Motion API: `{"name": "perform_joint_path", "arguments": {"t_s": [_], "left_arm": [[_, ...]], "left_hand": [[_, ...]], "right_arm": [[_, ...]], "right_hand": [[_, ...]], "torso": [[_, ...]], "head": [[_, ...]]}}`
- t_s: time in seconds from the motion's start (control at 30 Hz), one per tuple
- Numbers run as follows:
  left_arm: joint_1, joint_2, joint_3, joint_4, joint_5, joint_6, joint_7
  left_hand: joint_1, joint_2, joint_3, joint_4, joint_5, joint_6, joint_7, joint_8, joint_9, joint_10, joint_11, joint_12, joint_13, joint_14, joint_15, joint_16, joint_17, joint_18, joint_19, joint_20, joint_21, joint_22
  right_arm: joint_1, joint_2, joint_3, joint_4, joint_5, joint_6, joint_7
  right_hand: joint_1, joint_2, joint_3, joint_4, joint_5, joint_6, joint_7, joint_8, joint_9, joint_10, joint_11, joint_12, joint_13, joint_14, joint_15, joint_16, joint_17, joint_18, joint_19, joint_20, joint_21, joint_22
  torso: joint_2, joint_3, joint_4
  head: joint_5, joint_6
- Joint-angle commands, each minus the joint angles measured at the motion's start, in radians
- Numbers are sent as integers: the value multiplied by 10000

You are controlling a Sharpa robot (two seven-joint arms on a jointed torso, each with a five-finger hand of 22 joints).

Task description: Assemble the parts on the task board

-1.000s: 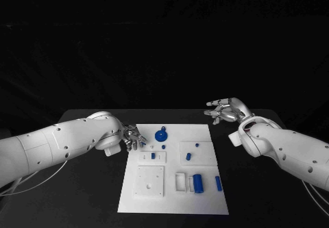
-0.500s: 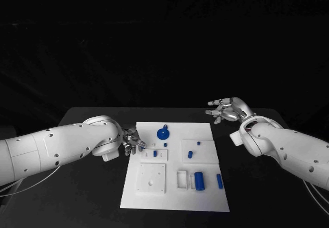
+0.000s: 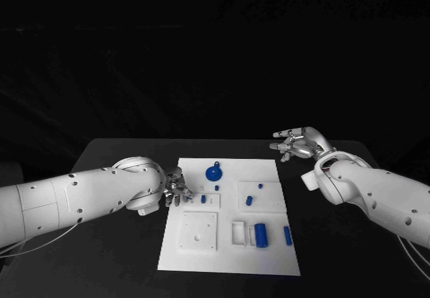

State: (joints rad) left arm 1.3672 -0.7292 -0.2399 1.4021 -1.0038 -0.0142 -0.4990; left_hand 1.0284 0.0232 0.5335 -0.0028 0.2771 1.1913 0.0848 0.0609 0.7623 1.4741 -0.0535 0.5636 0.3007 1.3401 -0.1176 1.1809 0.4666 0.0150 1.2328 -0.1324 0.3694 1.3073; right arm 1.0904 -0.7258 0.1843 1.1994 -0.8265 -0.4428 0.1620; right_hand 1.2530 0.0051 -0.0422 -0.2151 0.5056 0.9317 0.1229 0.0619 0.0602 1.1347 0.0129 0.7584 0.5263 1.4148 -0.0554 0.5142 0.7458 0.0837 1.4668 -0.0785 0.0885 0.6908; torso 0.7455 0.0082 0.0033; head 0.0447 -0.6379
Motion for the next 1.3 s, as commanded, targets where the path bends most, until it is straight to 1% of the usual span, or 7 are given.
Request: {"name": "perform_joint_path", "arguments": {"t_s": [0.03, 0.2, 0.43, 0.63, 0.73, 1.17, 1.3], "left_arm": [[-48, 79, -2, -4, -273, -180, -61], [-94, 178, -4, -71, -291, -176, -85], [-133, 259, -4, -164, -375, -118, -142], [-147, 296, -3, -196, -430, -76, -196], [-149, 310, -3, -222, -458, -30, -228], [-187, 394, -2, -281, -495, 3, -339], [-198, 398, -2, -262, -481, -62, -332]], "left_hand": [[114, -6, 488, -411, 1, 1293, -1063, 68, 170, 394, -158, 119, 14, 78, -7, 12, 55, -112, 77, -1, 66, 207], [90, -11, 494, -331, -6, 1220, -1088, 84, 1066, 401, -176, 228, 39, 79, -24, 59, 148, -111, 58, -10, 163, 205], [64, -54, 618, -172, -12, 1078, -1140, 70, 2638, 391, -208, 382, 118, 84, -56, 179, 197, -140, 42, -53, 317, 205], [45, -100, 722, -78, -1, 1044, -1175, 78, 3508, 384, -233, 510, 197, 86, -82, 290, 227, -150, 35, -81, 424, 206], [13, -128, 782, -84, 26, 1058, -1195, 68, 3896, 378, -249, 617, 249, 71, -95, 397, 274, -149, 25, -93, 511, 208], [7, -76, 793, -71, -62, 1048, -1195, 56, 3891, 384, -252, 646, 264, 93, -97, 415, 275, -148, 22, -94, 551, 205], [39, -78, 772, -68, -131, 1021, -1177, 49, 3653, 384, -242, 631, 259, 97, -93, 395, 259, -148, 17, -91, 567, 201]], "right_arm": [[-8, 5, 4, 16, 39, 138, 73], [-9, 5, 4, 18, 39, 136, 77], [-10, 5, 4, 22, 41, 141, 80], [-11, 7, 4, 22, 44, 144, 83], [-11, 5, 4, 22, 46, 144, 83], [-16, 0, 4, 28, 51, 145, 91], [-17, -7, 4, 29, 55, 146, 91]], "right_hand": [[-110, -1, 67, 2, 52, -73, 29, -33, -10, -72, -19, 4, -10, 8, 20, -56, -4, -62, 21, 65, 52, -9], [-110, -1, 67, 2, 52, -73, 29, -33, -10, -72, -19, 4, -10, 8, 20, -56, -4, -62, 21, 65, 52, -9], [-110, -1, 67, 2, 52, -73, 29, -33, -10, -72, -19, 4, -10, 8, 20, -56, -4, -62, 21, 65, 52, -9], [-110, -1, 67, 2, 52, -73, 29, -33, -10, -72, -19, 4, -10, 8, 20, -56, -4, -62, 21, 65, 52, -9], [-137, 3, 95, -3, 74, -70, 29, -31, -9, -72, -20, 5, -10, 10, 19, -55, -3, -62, 20, 65, 55, -14], [-137, 3, 95, -3, 74, -70, 29, -31, -9, -72, -20, 5, -10, 10, 19, -55, -3, -62, 20, 65, 55, -14], [-141, 3, 99, -2, 76, -70, 29, -31, -9, -72, -20, 5, -9, 10, 20, -55, -3, -62, 20, 65, 56, -15]], "torso": [[9, 6, -7], [-2, 8, -4], [-4, 11, 1], [-2, 3, 0], [-2, 9, -2], [-3, 5, -1], [-4, 10, 1]], "head": [[-31, -26], [-49, -42], [-69, -56], [-77, -57], [-73, -62], [-119, -61], [-135, -58]]}}
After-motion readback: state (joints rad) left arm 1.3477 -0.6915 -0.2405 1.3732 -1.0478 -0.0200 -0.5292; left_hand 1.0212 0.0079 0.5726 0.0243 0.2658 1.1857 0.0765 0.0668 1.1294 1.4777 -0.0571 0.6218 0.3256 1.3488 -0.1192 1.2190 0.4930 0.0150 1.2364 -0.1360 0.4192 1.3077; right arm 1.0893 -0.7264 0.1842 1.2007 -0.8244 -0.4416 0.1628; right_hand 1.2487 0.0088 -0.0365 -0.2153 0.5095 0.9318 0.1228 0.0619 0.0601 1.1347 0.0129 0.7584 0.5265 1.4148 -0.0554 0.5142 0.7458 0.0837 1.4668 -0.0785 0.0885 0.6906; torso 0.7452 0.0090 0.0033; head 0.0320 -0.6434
